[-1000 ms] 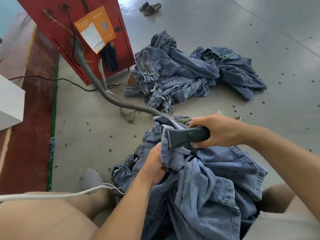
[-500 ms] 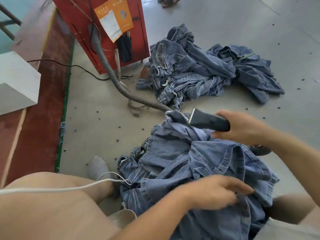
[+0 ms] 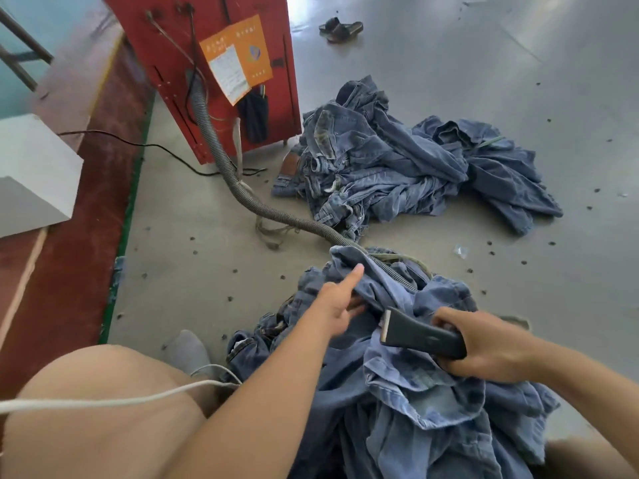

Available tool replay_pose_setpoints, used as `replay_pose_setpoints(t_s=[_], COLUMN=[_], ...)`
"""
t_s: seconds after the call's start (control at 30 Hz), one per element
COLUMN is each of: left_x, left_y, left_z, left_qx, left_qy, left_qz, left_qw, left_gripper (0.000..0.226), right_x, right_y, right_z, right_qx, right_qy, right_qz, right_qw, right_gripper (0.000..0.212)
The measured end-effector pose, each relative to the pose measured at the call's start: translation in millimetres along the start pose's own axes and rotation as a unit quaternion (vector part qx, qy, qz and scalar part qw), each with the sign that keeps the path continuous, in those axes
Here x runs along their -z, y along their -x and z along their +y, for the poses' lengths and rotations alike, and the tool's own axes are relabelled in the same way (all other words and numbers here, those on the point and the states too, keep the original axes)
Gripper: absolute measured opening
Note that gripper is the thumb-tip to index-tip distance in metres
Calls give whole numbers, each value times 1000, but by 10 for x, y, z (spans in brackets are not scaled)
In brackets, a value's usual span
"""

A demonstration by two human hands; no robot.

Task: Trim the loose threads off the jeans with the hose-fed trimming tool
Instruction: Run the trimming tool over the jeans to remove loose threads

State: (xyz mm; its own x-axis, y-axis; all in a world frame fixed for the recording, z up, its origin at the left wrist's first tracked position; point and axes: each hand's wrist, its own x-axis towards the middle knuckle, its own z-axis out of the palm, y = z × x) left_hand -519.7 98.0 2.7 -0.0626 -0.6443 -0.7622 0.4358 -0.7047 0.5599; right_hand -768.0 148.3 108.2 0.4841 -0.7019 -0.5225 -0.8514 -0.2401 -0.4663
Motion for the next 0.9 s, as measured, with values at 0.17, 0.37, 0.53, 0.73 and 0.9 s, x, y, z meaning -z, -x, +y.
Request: replay_pose_setpoints(t_s=[0.17,0.37,0.53,0.73,0.9], left_x=[-197,-95,-112,-33,-70], left_y=[-16,469,754,936,932], left_z=[-14,57,125,208,153], left_qx=[-44,-97,-185,-273,-284], left_qy=[-33,259,124,55,3], left_qz=[29,-126,-111,-87,62], left_qw=[998,953,969,956,957], left_gripper=[18,21,31,47,22], right_x=[162,570,741,783,783], right_y=[3,-10,97,275,402], right_z=[9,-43,-209,-423,-521], right_qx=[-17,-54,-42,0,54], right_qy=[-57,-137,-139,-97,-120], right_qz=[95,240,238,244,336], right_qw=[994,959,960,965,933], right_gripper=[33,28,34,43,41])
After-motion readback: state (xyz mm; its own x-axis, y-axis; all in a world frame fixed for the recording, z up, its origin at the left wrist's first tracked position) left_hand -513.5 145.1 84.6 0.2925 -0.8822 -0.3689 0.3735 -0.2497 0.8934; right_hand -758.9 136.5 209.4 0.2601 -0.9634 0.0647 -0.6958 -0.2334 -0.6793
